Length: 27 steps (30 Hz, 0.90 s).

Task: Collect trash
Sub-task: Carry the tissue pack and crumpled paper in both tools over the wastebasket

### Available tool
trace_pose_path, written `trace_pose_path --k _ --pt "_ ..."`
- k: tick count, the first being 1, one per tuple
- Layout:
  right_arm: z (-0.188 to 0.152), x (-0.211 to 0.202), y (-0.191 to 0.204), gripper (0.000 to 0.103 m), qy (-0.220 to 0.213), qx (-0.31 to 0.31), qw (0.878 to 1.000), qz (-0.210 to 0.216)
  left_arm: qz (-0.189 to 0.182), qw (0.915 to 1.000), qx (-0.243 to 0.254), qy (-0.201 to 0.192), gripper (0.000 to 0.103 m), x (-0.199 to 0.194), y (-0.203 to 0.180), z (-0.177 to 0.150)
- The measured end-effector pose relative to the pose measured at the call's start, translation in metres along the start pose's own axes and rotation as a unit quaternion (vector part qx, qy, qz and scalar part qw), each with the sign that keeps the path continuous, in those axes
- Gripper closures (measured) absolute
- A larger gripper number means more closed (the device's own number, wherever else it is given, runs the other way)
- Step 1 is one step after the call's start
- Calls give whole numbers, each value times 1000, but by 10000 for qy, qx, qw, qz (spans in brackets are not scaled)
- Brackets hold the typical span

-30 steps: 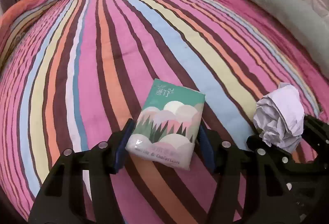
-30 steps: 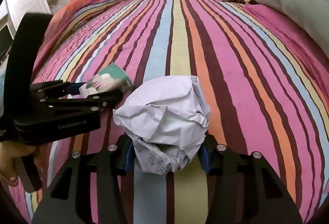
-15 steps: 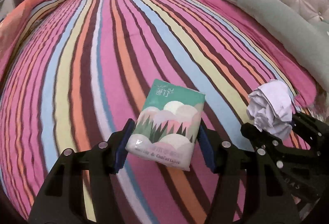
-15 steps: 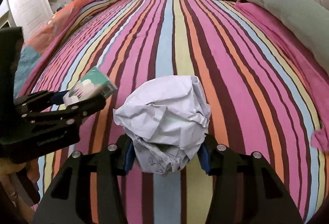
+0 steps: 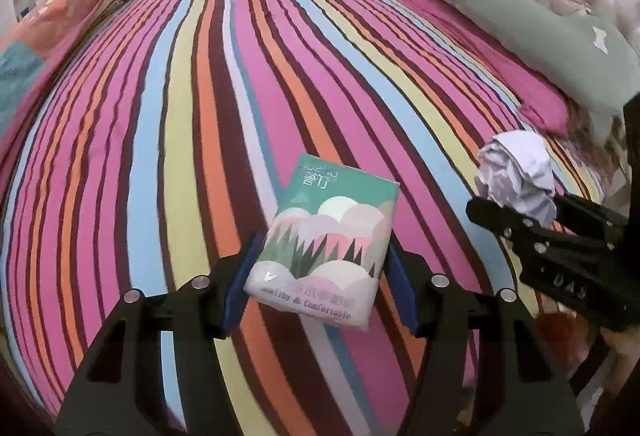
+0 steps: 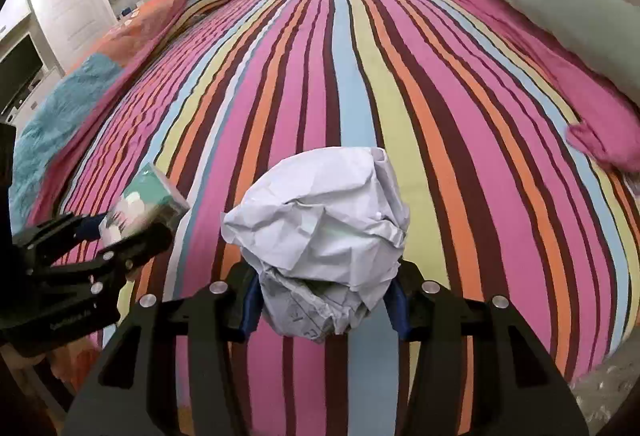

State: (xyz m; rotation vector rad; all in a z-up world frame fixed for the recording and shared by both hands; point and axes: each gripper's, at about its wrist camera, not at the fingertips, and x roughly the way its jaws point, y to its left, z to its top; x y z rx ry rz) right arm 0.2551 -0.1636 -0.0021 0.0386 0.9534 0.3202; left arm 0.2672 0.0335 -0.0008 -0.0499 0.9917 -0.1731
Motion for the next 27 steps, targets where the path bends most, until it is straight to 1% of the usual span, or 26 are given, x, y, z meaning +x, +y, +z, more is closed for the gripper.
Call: trace_pose_path --k 6,10,14,17,20,23,26,27 --pt "-41 -31 8 55 -11 70 9999 79 5 9999 -104 -47 44 -37 -11 -57" --pt "-68 -48 10 55 -4 111 9999 123 18 10000 -77 5 44 -51 -18 -89" --pt "-93 -62 12 55 37 207 9997 155 -45 9998 -198 57 44 -62 -22 -119" --pt "-114 -68 16 55 140 210 9996 136 -80 9994 -278 171 44 -68 -25 -144" --pt "-135 -66 20 55 339 147 9992 118 -159 9988 -302 340 44 -67 -30 -171" --pt "-156 -56 20 55 673 280 9971 206 -182 9980 -266 540 45 -62 -34 -192" --pt "-170 -43 20 55 1001 280 9945 142 -249 9958 -286 836 44 -52 -38 -213" --pt "-177 -36 20 55 1193 268 9924 114 -271 9948 -305 933 44 -48 -39 -217"
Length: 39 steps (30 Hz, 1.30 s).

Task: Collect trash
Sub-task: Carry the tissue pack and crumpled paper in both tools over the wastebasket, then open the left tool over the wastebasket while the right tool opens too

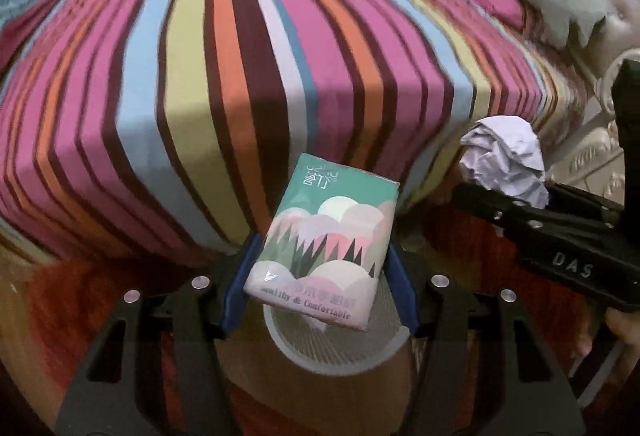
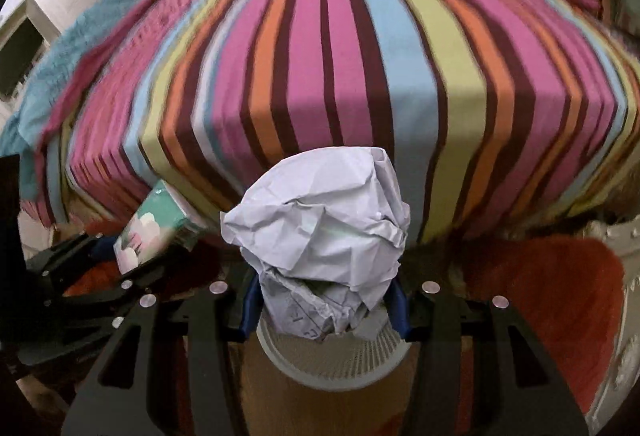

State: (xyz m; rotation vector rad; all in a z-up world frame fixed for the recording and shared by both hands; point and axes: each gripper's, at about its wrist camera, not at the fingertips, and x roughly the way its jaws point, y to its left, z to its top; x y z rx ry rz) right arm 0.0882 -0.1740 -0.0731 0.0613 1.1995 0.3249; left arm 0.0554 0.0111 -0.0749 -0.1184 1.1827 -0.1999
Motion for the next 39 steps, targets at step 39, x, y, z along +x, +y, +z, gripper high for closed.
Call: trace_pose_path --k 39 --pt "-71 190 -65 25 3520 1778 9190 -3 54 9283 -827 3624 22 198 1 -68"
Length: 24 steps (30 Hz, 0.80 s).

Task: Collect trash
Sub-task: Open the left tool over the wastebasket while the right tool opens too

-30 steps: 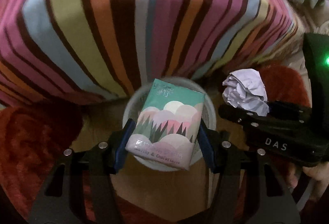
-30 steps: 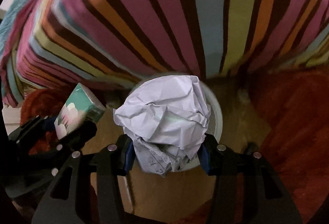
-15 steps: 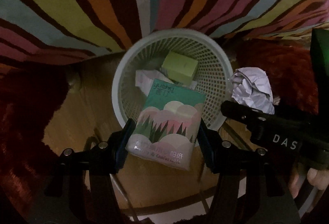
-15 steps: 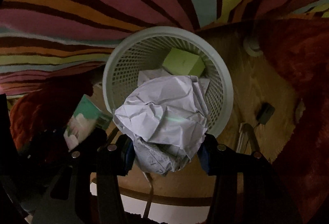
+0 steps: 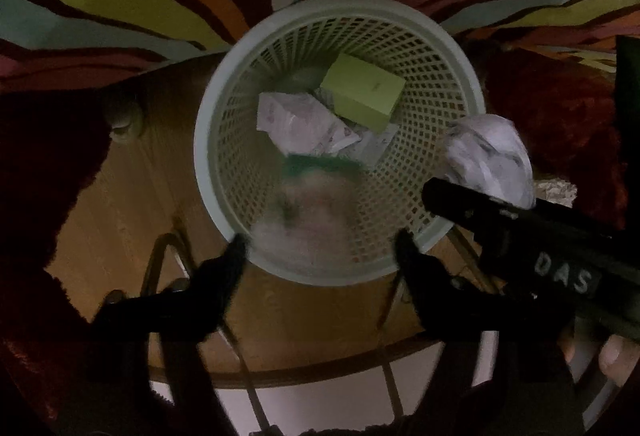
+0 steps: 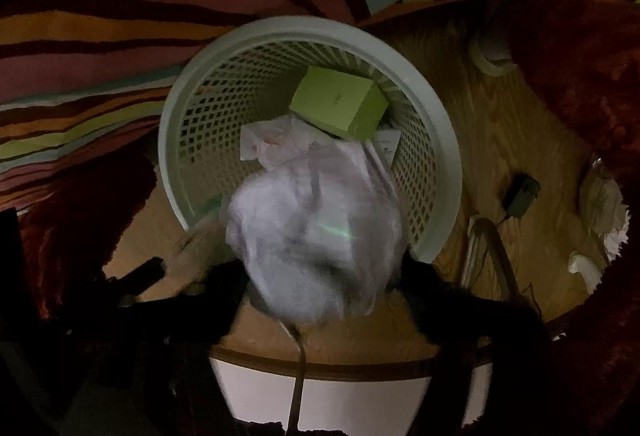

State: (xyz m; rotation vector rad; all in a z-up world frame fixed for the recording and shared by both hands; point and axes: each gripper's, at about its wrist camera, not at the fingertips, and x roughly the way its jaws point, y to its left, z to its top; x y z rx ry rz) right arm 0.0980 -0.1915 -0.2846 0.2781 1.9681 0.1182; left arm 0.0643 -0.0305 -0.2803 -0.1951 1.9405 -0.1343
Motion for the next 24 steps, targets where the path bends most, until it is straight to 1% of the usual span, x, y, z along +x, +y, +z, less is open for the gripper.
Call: trace_pose_path --k 2,4,7,12,15,19,24 --pt "0 3 0 16 77 3 10000 -54 21 10000 10 3 17 1 -1 0" --pt "0 7 0 12 108 9 9999 -119 85 10000 17 29 16 3 -2 0" --pt "0 7 -1 12 100 38 9998 -165 89 9999 37 48 16 6 -2 0" --pt "-2 1 -1 12 -9 54 9999 -138 112 9999 36 -114 16 -2 -1 -2" --pt "-6 -9 4 12 -230 -51 9996 -164 129 9994 23 -321 16 -13 -1 -5" --pt "-14 -29 14 12 -682 -292 9971 -183 198 9970 41 -747 16 -33 -2 -11" --pt "-25 -63 21 12 -1377 -547 9889 -138 287 9899 93 -1383 16 -66 -1 -23"
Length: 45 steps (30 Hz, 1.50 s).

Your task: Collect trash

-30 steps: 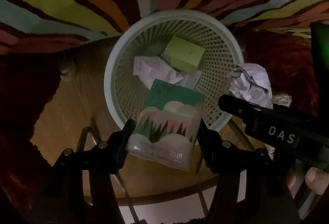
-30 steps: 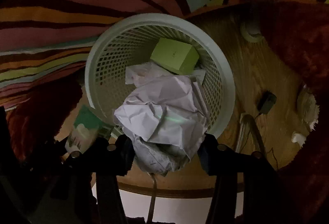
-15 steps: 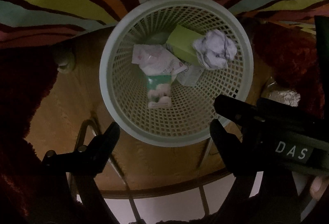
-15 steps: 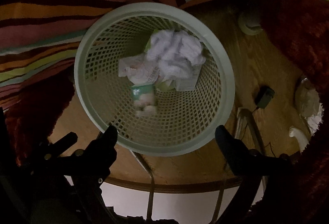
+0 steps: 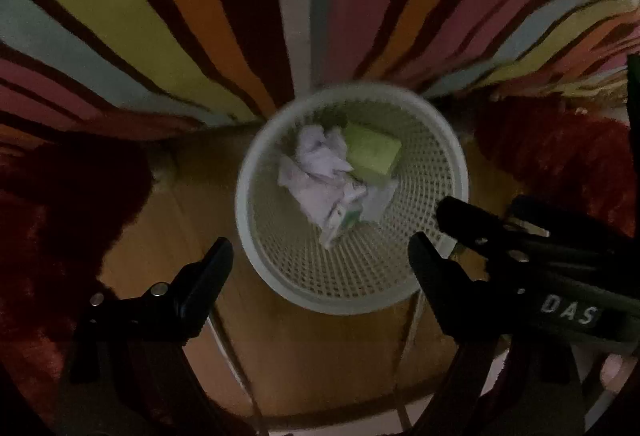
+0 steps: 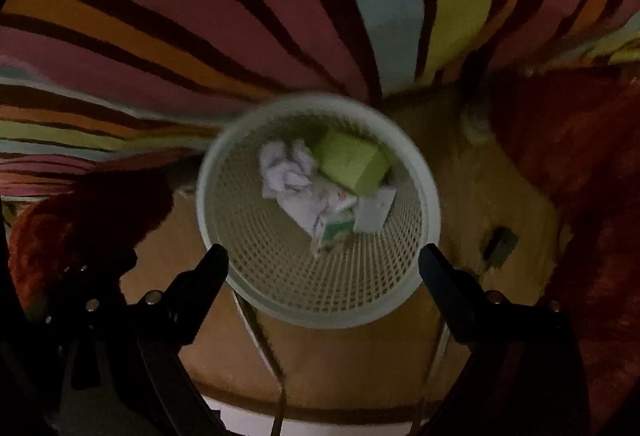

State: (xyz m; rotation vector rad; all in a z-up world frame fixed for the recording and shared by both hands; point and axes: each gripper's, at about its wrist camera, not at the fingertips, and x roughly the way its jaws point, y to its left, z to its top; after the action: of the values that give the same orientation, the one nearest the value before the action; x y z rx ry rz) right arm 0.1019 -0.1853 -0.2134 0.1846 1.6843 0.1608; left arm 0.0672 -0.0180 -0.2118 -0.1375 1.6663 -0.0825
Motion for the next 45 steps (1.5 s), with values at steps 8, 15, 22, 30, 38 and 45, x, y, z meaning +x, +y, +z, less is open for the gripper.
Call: trace_pose_path --k 8,15,22,30,38,45 --pt "-5 -63 11 12 -1234 -498 9907 -271 277 9952 -2 -941 16 -50 15 -3" --pt "-20 -97 22 12 -1990 -790 9753 -536 351 9866 31 -1596 16 -87 18 -12" --pt "-32 -135 25 12 -2606 -794 9609 -490 308 9772 -101 -2097 16 -122 18 -19" --pt "-55 -178 37 12 -3333 -934 9367 -530 197 9634 -260 -2659 16 -161 19 -33" --pt "-75 -210 36 12 -3966 -859 9129 -448 344 9448 -262 -3249 16 -198 16 -50" --pt "-86 -223 39 11 -4194 -904 9025 -381 359 9346 -295 -3527 16 -214 14 -58"
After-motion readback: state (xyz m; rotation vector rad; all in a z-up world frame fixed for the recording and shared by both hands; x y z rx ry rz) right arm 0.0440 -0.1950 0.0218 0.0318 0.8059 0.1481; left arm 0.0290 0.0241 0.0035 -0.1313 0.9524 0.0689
